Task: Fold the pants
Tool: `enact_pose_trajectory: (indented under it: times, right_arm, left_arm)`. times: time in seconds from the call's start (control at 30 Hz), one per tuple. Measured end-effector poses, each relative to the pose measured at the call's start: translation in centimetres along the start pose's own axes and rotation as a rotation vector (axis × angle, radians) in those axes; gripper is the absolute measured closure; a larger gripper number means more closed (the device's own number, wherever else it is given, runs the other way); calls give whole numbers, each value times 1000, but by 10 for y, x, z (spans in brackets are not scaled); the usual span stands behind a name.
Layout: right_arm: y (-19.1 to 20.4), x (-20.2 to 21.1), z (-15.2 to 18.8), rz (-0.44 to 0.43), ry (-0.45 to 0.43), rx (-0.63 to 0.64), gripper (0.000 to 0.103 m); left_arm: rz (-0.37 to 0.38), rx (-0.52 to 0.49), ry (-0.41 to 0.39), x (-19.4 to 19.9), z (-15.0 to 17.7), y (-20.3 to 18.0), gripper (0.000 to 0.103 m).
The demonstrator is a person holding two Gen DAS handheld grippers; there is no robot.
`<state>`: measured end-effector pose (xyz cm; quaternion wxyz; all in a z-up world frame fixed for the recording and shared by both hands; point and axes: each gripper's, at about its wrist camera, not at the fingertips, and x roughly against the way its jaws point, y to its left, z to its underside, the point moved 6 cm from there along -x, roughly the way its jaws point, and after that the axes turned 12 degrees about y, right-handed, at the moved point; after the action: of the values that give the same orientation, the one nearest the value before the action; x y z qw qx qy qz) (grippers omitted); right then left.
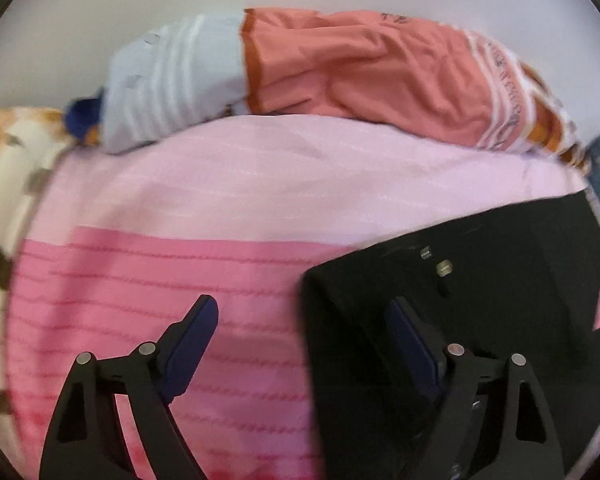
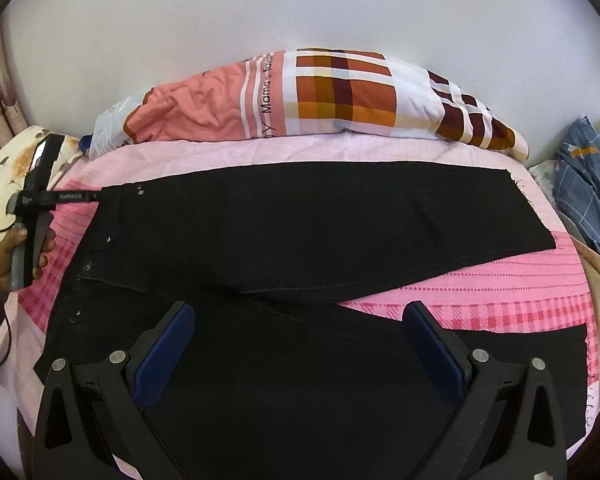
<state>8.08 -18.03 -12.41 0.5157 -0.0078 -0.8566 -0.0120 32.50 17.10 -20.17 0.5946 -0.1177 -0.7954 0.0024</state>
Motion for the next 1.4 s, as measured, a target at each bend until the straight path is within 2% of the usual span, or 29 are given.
enact_pose_trajectory:
  times: [0.07, 0.1, 0.13, 0.17, 0.2, 0.23, 0.3, 0.33, 0.37, 0.4, 0.5, 0.6, 0.67, 0.8, 0.83, 1.0, 1.07, 1.13, 1.2, 1.27, 1.33, 1.4]
  right_arm:
    - [0, -5, -1, 3, 14, -1, 0]
    - [-1, -7, -1, 3, 20, -3, 0]
    - [-1, -9, -1, 1, 26, -6, 0]
    - [-1, -11, -1, -1, 31, -10, 0]
    - [-1, -13, -2, -2, 34, -13, 0]
    - [-2, -14, -2, -2, 38, -16, 0]
    - [-2, -15, -3, -4, 38, -21, 0]
    - [-2, -16, -5, -7, 36, -23, 0]
    - [-2, -16, -7, -11, 34, -23, 0]
    - [-2, -17, -10, -22, 37, -24, 0]
    - [-6, -21, -24, -108, 46, -55, 0]
    - [-15, -28, -49, -311, 48, -132, 0]
    - [-27, -42, -68, -507, 77, -236, 0]
    - [-49, -93, -95, -776, 209, -491, 0]
    - [-52, -106, -104, -799, 232, -534, 0]
    - [-51, -145, -135, -866, 302, -594, 0]
    - [-55, -160, -143, -856, 322, -654, 0]
    - [-52, -171, -155, -874, 333, -662, 0]
    - [-48, -179, -166, -832, 334, -647, 2]
    - [-44, -188, -176, -822, 334, -630, 24]
    - [-41, -197, -179, -787, 362, -608, 93]
    - [-39, -196, -174, -757, 349, -593, 95]
  left_arm:
    - [76, -17, -2, -5, -7, -5, 18]
    - [99, -21, 16, -10, -9, -8, 19]
    - [171, -35, 57, -20, -10, -14, 24]
    - [197, -58, 83, -25, -9, -20, 26]
    - [162, -87, 63, -24, -10, -25, 28]
    - [118, -127, 83, -28, -9, -31, 32]
    - [50, -114, 75, -26, -9, -30, 47]
    - [21, -89, 61, -23, -9, -27, 70]
    - [18, -64, 36, -17, -8, -26, 76]
    - [16, -62, 21, -13, -5, -29, 78]
    - [-32, -81, -42, 9, 7, -47, 89]
    - [3, -47, -125, 42, 20, -57, 89]
    - [34, -36, -181, 70, 35, -65, 89]
    - [84, -26, -219, 94, 65, -83, 89]
    - [97, -28, -225, 98, 71, -90, 89]
    - [152, -25, -230, 112, 110, -111, 89]
    - [174, -11, -214, 110, 123, -117, 89]
    - [198, 7, -200, 107, 131, -120, 89]
    - [211, 24, -188, 104, 136, -122, 89]
    - [214, 30, -181, 103, 138, -123, 89]
    - [218, 33, -173, 103, 139, -124, 89]
    - [212, 42, -168, 103, 139, -123, 89]
